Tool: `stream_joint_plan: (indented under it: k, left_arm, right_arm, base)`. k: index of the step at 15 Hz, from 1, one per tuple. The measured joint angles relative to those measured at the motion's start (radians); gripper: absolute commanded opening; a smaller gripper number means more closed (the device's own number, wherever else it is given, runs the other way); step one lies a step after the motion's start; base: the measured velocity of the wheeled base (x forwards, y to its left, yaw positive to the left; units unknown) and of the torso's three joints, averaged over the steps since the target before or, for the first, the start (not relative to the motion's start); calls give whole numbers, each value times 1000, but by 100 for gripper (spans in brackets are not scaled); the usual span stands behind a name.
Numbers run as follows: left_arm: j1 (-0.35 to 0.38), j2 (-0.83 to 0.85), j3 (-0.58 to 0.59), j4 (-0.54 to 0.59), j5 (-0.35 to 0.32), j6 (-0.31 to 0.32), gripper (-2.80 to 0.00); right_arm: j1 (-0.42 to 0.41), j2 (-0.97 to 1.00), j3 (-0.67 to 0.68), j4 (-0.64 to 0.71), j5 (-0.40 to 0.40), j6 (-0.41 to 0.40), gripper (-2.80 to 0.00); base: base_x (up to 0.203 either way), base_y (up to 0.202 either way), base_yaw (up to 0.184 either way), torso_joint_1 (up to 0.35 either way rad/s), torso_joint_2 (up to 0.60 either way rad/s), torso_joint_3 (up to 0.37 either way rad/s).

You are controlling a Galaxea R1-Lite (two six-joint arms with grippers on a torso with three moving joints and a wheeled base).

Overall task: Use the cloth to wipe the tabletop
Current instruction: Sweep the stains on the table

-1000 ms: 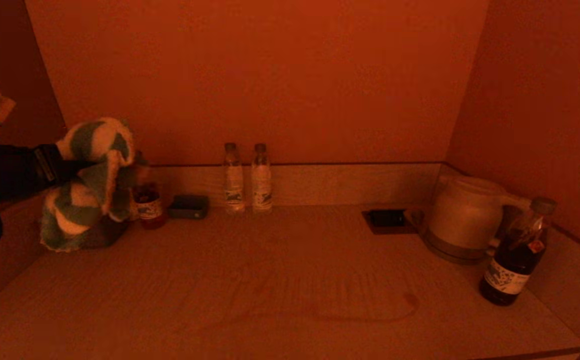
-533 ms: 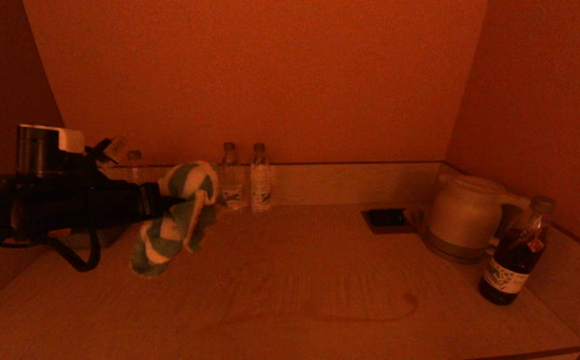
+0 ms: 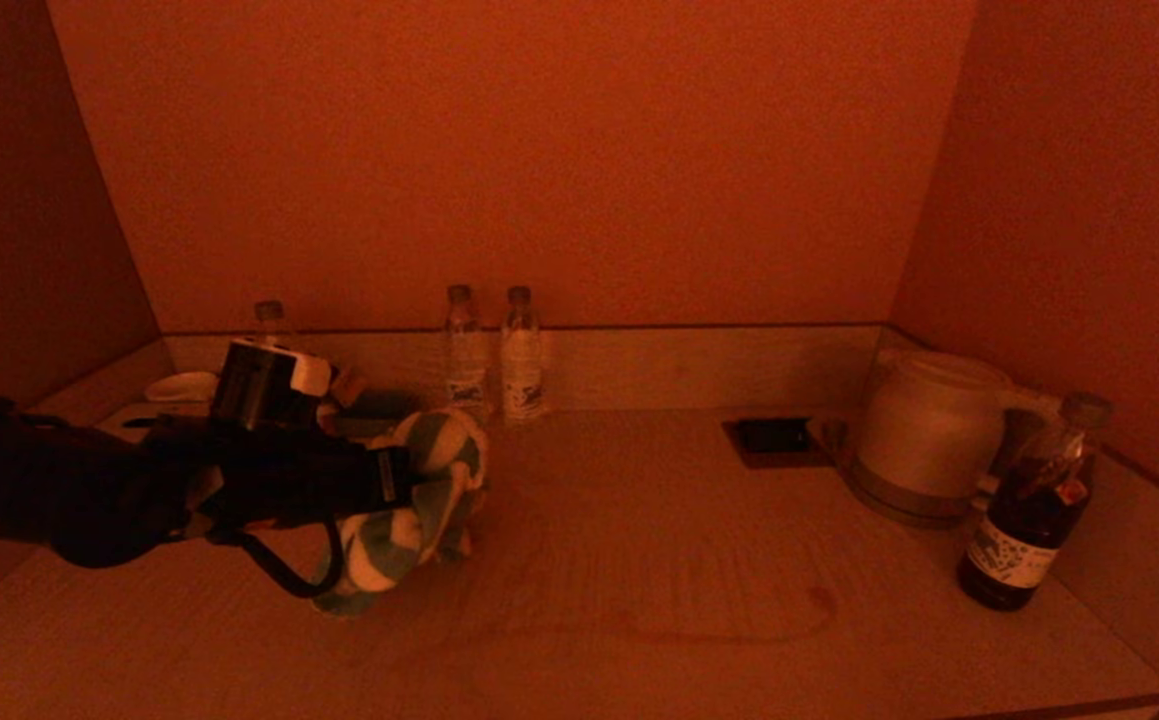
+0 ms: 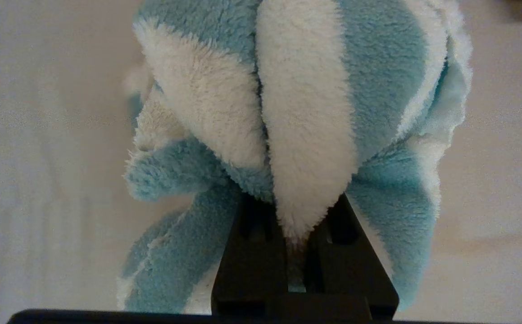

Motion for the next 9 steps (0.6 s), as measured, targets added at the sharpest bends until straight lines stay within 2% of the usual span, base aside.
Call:
stream_joint_plan:
  k: [5,9]
  left_arm:
    - [-5,78,-6,4,106,-1,-280]
    - [-7,127,-31,-3,125,-4,-280]
  right_arm:
    - [1,0,0,0,0,0,-280]
    - [1,0,0,0,0,0,-280]
  base:
    - [0,0,0,0,0,0]
    - [0,0,0,0,0,0]
